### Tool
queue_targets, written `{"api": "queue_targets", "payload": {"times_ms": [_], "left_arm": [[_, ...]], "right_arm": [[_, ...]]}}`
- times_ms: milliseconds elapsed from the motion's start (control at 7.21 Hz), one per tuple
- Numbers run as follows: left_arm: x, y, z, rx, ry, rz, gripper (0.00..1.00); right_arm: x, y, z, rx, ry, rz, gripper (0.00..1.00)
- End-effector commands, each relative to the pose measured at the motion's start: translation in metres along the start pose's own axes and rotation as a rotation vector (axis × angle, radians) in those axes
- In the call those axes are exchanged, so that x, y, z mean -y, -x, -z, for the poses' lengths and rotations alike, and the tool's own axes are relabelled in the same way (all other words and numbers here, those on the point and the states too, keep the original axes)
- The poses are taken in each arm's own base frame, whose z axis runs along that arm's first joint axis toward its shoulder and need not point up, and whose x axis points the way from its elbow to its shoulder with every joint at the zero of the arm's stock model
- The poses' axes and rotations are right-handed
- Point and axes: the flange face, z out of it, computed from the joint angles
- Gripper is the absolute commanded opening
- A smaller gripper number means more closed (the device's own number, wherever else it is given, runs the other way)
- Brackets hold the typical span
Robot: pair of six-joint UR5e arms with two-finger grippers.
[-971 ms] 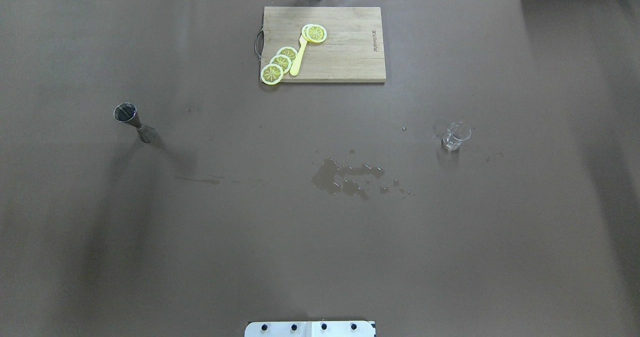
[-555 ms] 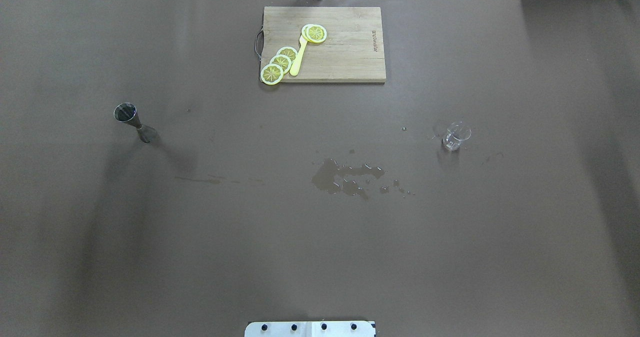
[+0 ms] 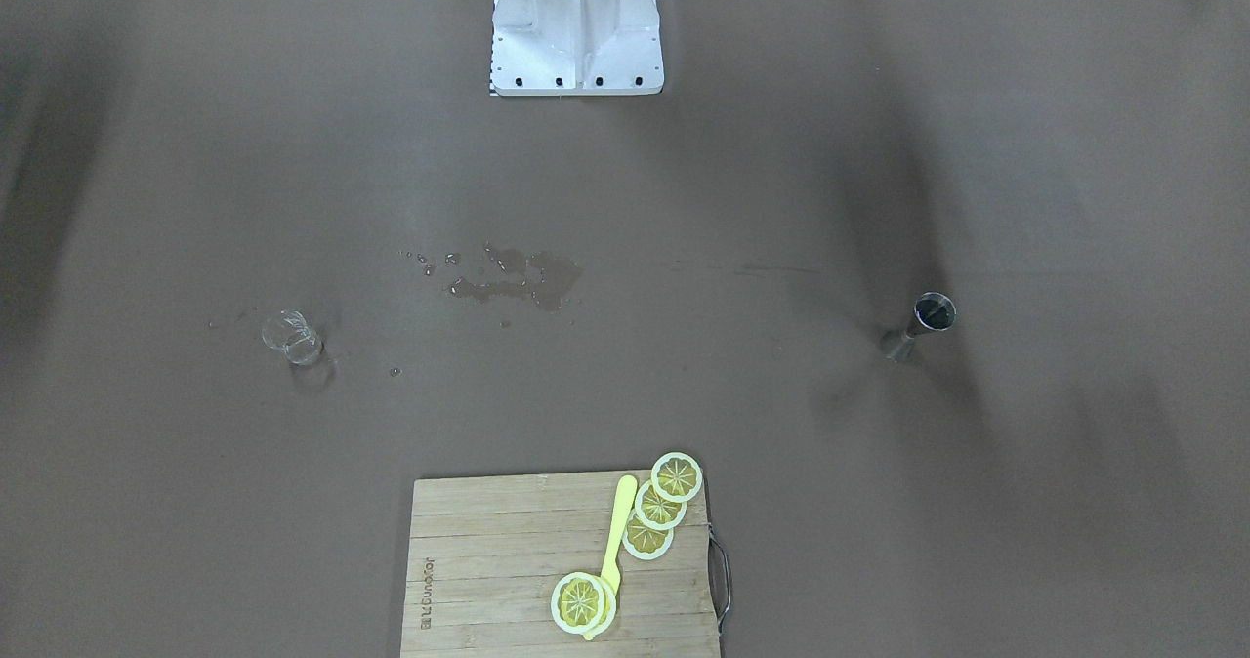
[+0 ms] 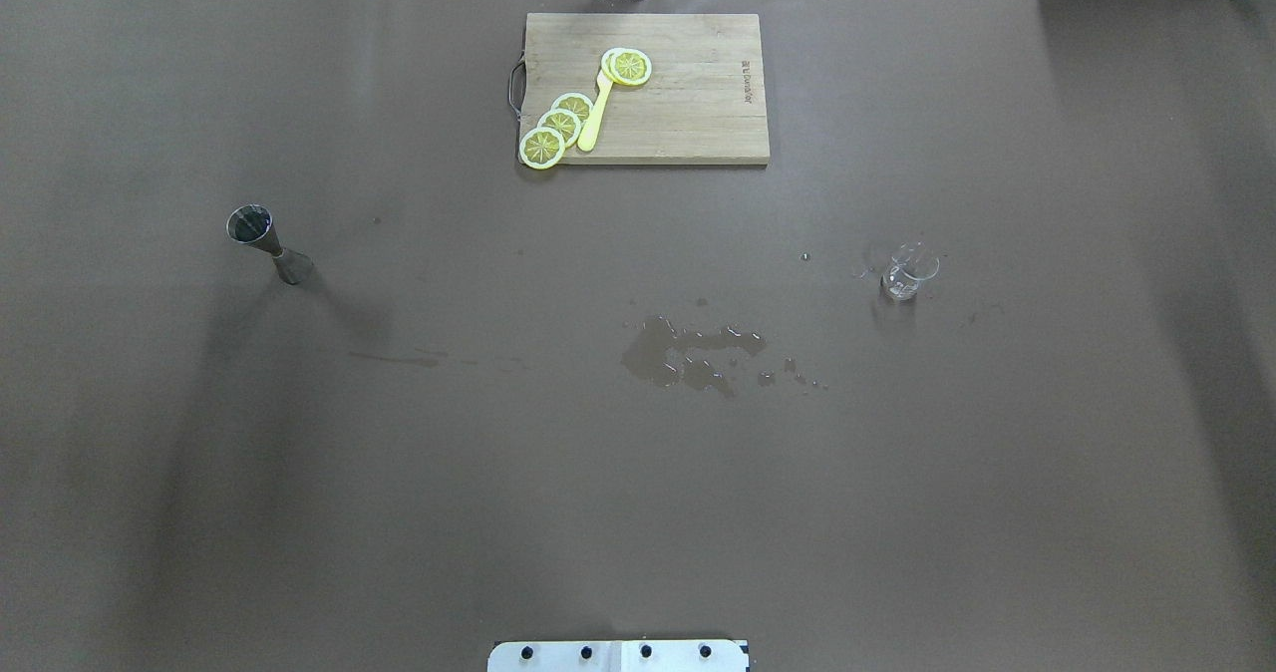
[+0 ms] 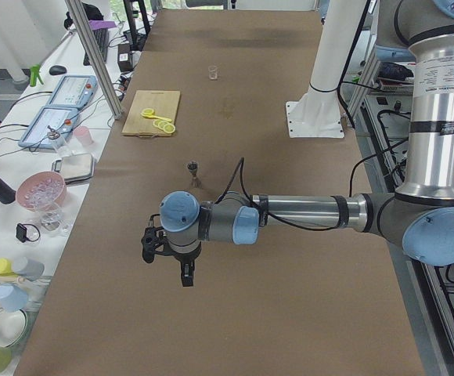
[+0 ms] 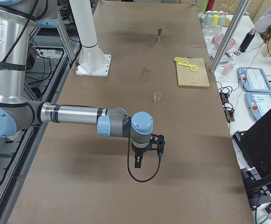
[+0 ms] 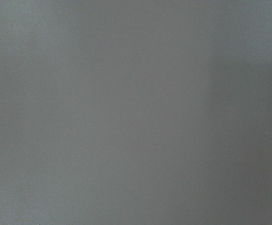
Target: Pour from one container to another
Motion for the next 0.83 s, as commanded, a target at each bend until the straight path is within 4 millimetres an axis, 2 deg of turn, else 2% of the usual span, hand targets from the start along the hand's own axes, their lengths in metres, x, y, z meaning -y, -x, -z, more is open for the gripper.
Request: {"api": "queue_targets", "payload": {"times_ms": [0,693], "left_arm": [[0.0018,-0.0023,0.0019,-0.001,-0.004,0.001,0.99],[0.0004,-0.0016,0.0014,-0.001,-0.003,0.007,0.99]], "right_arm": [[0.0003,-0.0009,-0.0008,-0.002,0.001,-0.002,1.00],[0.0048,0.0019,0.0031,-0.012,-0.007,0.014,1.00]]}}
